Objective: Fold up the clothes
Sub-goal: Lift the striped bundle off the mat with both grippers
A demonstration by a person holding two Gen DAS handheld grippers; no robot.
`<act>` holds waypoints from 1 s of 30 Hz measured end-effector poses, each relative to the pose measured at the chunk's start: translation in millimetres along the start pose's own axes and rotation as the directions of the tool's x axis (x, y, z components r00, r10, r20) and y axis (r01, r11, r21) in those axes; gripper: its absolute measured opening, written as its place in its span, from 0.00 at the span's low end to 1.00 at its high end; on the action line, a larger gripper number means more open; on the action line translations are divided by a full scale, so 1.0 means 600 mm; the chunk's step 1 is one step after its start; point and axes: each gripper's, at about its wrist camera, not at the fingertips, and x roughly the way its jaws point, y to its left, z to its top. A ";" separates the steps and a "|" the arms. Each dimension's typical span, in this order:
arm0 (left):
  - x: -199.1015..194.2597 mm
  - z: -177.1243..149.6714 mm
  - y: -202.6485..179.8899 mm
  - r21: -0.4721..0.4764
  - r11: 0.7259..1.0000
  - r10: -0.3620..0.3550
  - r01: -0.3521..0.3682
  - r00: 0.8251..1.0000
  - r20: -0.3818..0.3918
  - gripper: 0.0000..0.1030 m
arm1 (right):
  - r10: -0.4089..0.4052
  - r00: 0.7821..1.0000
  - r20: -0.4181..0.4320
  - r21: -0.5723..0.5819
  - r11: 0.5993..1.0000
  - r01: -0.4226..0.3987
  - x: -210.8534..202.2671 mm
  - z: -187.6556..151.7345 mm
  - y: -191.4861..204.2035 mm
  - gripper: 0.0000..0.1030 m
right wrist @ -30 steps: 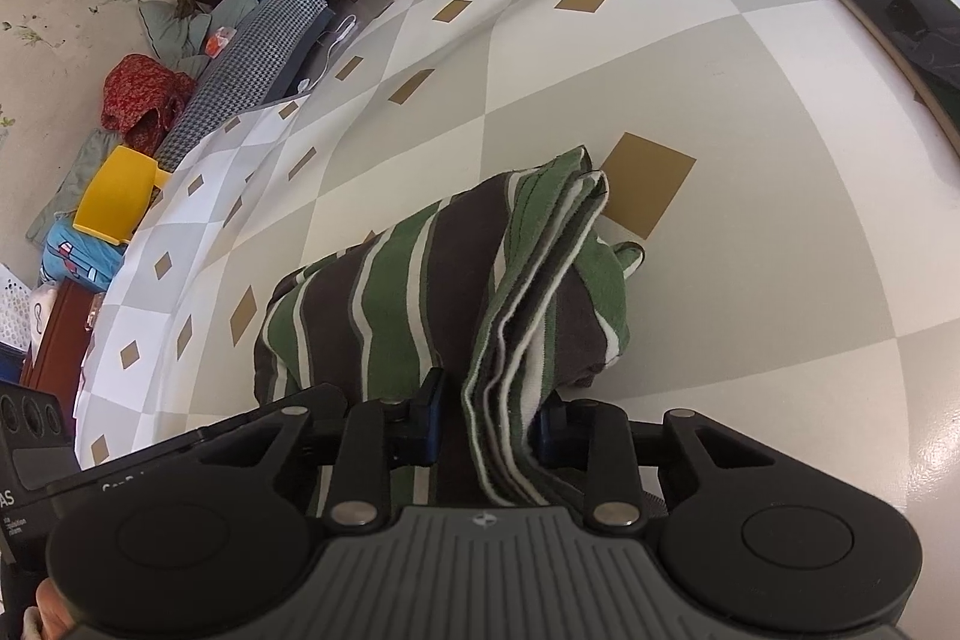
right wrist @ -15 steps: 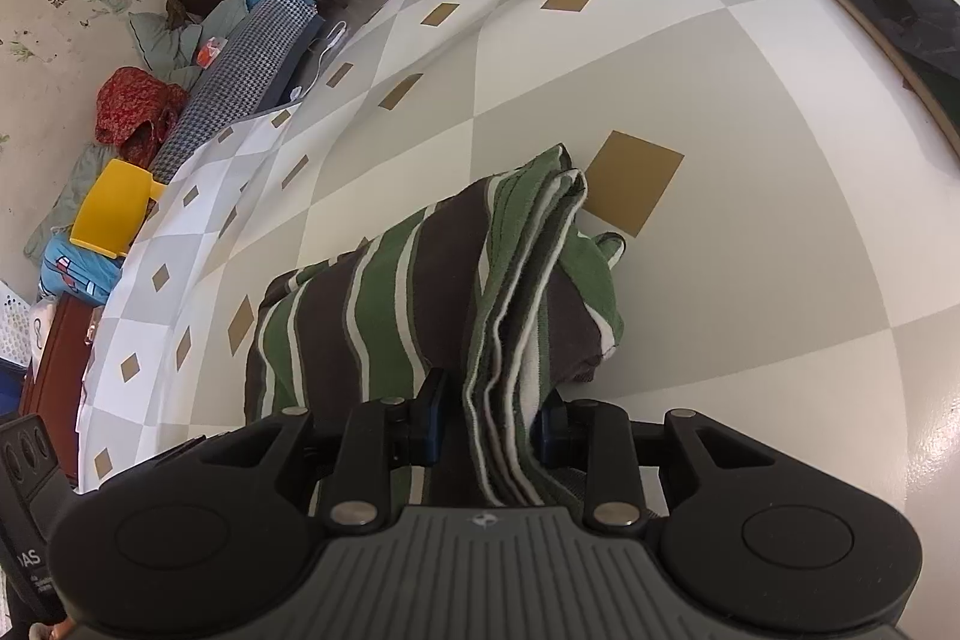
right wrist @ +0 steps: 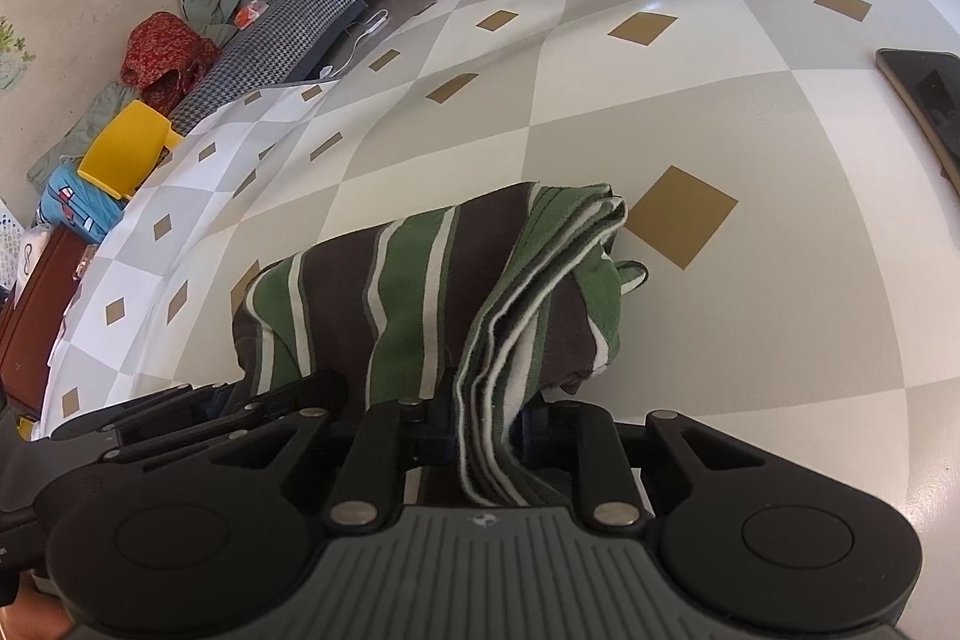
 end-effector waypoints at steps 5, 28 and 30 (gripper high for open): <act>-0.019 0.002 0.002 -0.017 1.000 0.024 -0.024 1.000 0.010 0.22 | 0.012 1.000 0.017 -0.035 0.999 -0.012 -0.007 -0.002 0.013 0.18; -0.127 0.004 -0.021 -0.019 0.987 0.163 -0.162 0.982 0.093 0.22 | 0.120 0.984 0.131 -0.174 0.980 -0.097 -0.081 -0.017 0.067 0.17; -0.137 0.006 -0.026 -0.017 0.985 0.173 -0.172 0.980 0.102 0.22 | 0.129 0.982 0.140 -0.181 0.978 -0.103 -0.087 -0.018 0.069 0.17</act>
